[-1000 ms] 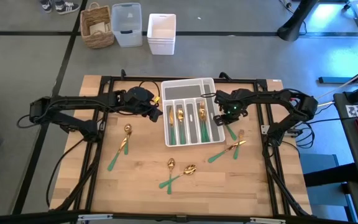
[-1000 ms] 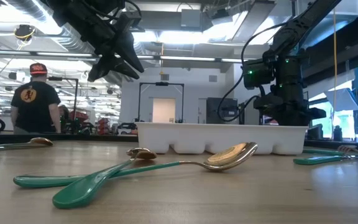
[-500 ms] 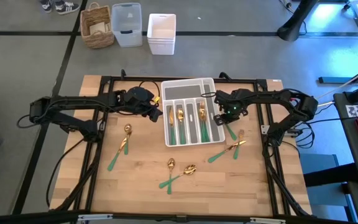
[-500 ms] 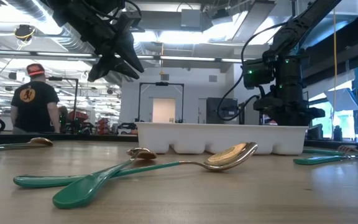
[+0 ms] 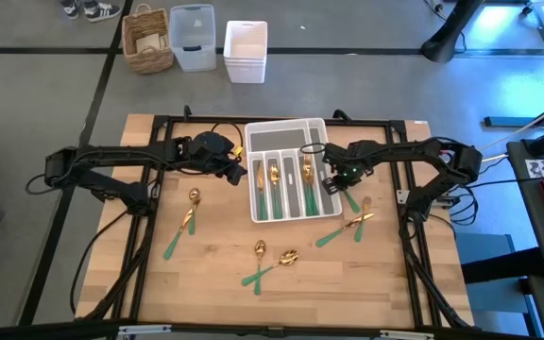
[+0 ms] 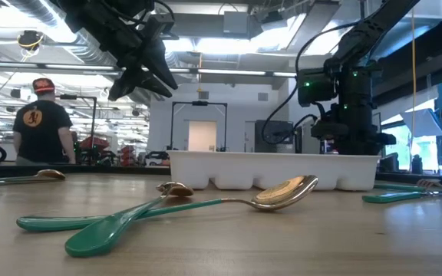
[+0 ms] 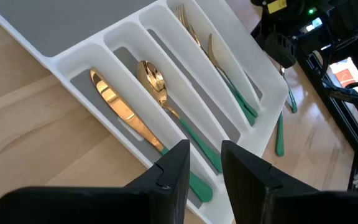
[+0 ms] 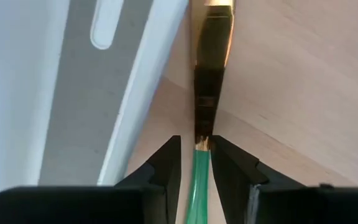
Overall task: Sort silverware
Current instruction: Put the top right knife into the silverware organizer
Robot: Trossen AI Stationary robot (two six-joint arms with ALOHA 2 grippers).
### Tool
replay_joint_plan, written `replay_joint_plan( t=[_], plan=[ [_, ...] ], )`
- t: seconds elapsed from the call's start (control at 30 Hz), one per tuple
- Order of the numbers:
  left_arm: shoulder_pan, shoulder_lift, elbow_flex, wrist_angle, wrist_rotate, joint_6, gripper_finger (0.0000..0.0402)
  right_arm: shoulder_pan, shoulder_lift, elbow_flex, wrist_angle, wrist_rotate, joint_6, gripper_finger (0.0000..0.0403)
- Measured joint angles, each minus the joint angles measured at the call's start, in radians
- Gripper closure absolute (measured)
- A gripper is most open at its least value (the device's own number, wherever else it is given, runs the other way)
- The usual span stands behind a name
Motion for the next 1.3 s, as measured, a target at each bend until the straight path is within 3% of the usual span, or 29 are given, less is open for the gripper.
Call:
replay_joint_plan(
  t=[0.6, 0.93, 1.3],
  plan=[
    [0.0, 0.0, 0.0, 0.0, 0.0, 0.0, 0.0316, -0.003, 0.002, -0.071, 0.018, -0.017, 0.028, 0.0315],
    [0.0, 0.0, 0.0, 0.0, 0.0, 0.0, 0.0316, -0.004, 0.005, -0.035, -0.006, -0.023, 0.027, 0.0386],
    [0.0, 0.0, 0.0, 0.0, 0.0, 0.0, 0.0316, -0.004, 0.01, 0.003, -0.047, -0.028, 0.0, 0.0398]
  ],
)
